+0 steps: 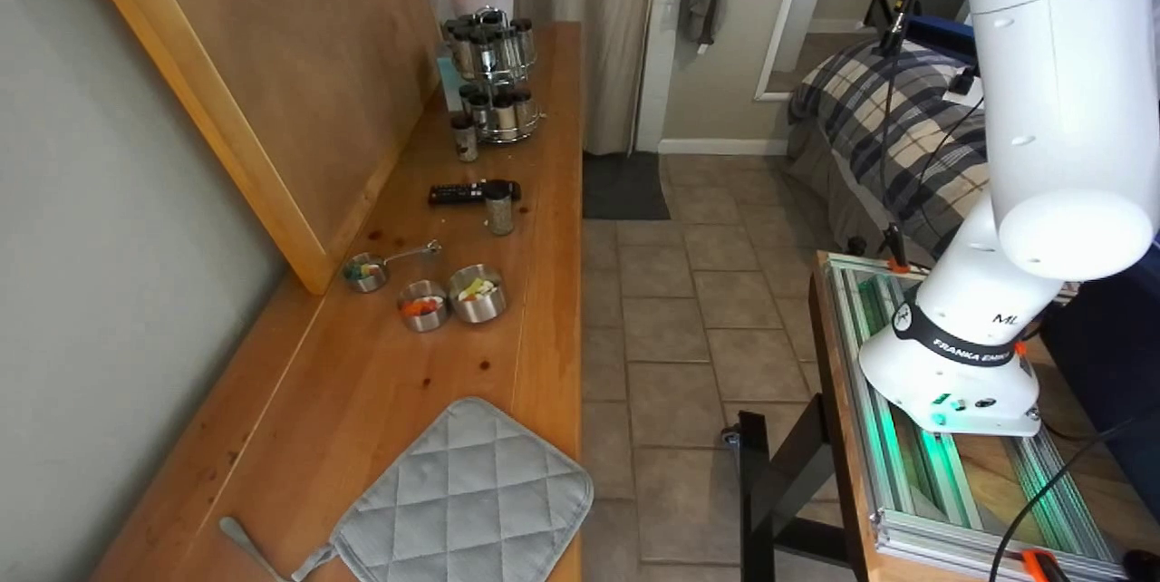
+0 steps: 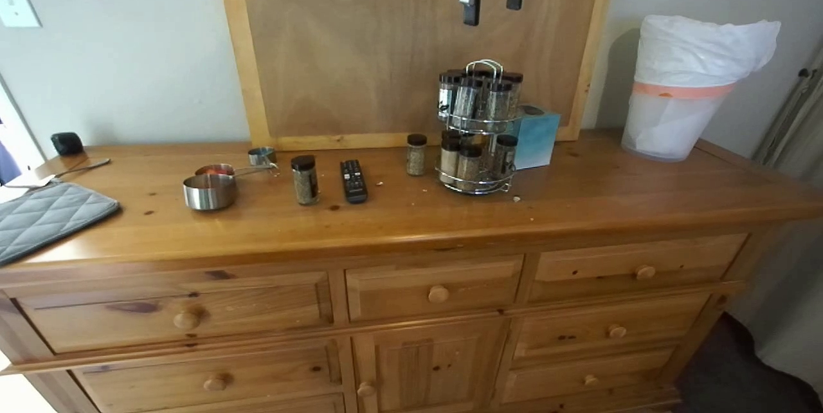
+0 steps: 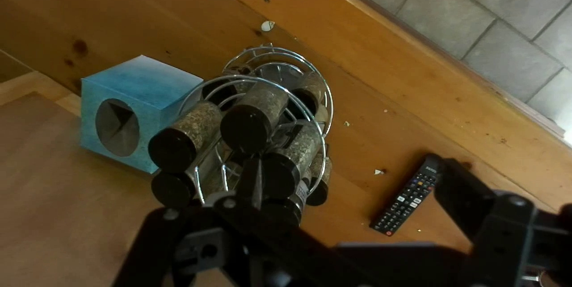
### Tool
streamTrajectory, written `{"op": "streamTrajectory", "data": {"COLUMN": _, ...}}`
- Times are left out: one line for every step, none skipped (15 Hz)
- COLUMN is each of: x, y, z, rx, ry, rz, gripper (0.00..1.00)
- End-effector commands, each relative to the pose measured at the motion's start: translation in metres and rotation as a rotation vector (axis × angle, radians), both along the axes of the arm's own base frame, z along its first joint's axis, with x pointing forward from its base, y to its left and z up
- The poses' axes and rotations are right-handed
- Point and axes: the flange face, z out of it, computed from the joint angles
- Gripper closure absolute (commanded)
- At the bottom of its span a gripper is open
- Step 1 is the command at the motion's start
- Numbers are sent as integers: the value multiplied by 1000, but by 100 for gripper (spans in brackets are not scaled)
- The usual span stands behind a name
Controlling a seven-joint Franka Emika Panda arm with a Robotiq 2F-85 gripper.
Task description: Move the seasoning rack to the left, pick up the container on the left and put it on the bottom compartment of the seasoning rack
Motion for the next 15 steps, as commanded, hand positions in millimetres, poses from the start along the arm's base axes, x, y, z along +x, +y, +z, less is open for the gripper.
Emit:
{"op": "streamTrajectory", "data": {"x": 1, "y": 0, "z": 1, "rx": -2, "ry": -2, "rz": 1, "gripper": 0}}
{"op": "streamTrajectory", "data": {"x": 1, "y": 0, "z": 2, "rx": -3, "ry": -4, "rz": 1, "gripper": 0}}
{"op": "streamTrajectory", "data": {"x": 1, "y": 0, "z": 3, "rx": -5, "ry": -6, "rz": 2, "gripper": 0}}
{"op": "streamTrajectory", "data": {"x": 1, "y": 1, "z": 4, "rx": -6, "ry": -8, "rz": 2, "gripper": 0}}
{"op": "streamTrajectory", "data": {"x": 5, "y": -3, "z": -1, "rx": 9, "ry": -28, "rz": 28, "gripper": 0}}
{"op": "streamTrajectory", "data": {"x": 8, "y": -5, "z": -6, "rx": 37, "ry": -45, "rz": 52, "gripper": 0}}
{"op": "streamTrajectory", "data": {"x": 13, "y": -8, "z": -13, "rx": 32, "ry": -44, "rz": 63, "gripper": 0}}
{"op": "streamTrajectory", "data": {"x": 17, "y": -10, "z": -18, "rx": 38, "ry": -56, "rz": 87, "gripper": 0}}
{"op": "streamTrajectory", "data": {"x": 21, "y": -15, "z": -22, "rx": 37, "ry": -74, "rz": 100, "gripper": 0}}
{"op": "streamTrajectory", "data": {"x": 25, "y": -18, "z": -27, "rx": 41, "ry": -90, "rz": 119, "gripper": 0}}
{"op": "streamTrajectory", "data": {"x": 29, "y": -21, "z": -32, "rx": 54, "ry": -118, "rz": 122, "gripper": 0}}
{"op": "streamTrajectory", "data": {"x": 33, "y": -26, "z": -36, "rx": 63, "ry": -145, "rz": 126, "gripper": 0}}
{"op": "streamTrajectory", "data": {"x": 36, "y": -30, "z": -39, "rx": 75, "ry": -180, "rz": 130, "gripper": 0}}
{"op": "streamTrajectory", "data": {"x": 39, "y": -35, "z": -43, "rx": 94, "ry": -216, "rz": 129, "gripper": 0}}
{"op": "streamTrajectory", "data": {"x": 41, "y": -38, "z": -47, "rx": 109, "ry": -239, "rz": 130, "gripper": 0}}
